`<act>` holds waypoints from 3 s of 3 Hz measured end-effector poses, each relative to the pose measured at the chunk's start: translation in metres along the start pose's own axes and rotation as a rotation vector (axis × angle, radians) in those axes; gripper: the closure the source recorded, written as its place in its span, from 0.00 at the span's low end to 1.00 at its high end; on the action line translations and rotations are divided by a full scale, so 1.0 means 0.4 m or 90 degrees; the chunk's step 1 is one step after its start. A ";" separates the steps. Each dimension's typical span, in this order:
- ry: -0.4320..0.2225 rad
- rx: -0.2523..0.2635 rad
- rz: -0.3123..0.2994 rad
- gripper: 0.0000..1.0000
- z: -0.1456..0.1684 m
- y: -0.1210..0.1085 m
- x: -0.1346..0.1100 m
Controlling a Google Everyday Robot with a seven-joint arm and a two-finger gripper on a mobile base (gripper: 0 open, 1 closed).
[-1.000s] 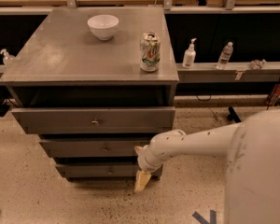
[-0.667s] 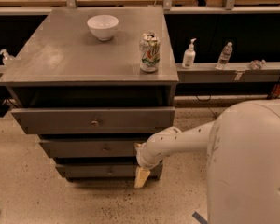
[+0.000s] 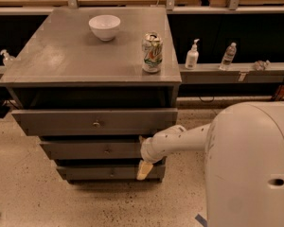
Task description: Open middle drawer
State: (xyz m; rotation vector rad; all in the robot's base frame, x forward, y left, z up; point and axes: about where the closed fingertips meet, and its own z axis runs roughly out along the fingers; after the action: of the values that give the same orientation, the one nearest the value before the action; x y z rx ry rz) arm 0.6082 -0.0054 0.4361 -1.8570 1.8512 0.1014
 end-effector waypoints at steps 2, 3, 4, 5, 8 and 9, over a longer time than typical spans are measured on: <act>0.016 0.009 -0.012 0.29 0.064 -0.004 0.034; 0.006 -0.004 -0.016 0.30 0.069 0.029 0.032; 0.005 -0.005 -0.017 0.32 0.066 0.031 0.030; 0.005 -0.005 -0.017 0.34 0.063 0.031 0.028; 0.005 -0.005 -0.017 0.20 0.063 0.031 0.028; 0.005 -0.005 -0.017 0.14 0.063 0.031 0.028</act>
Offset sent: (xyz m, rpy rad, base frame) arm 0.0100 -0.0031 -0.0416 -0.0497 -0.0149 0.0069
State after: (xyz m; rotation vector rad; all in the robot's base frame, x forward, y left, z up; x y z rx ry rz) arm 0.6047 -0.0049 0.4062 -1.8885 1.8334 0.0929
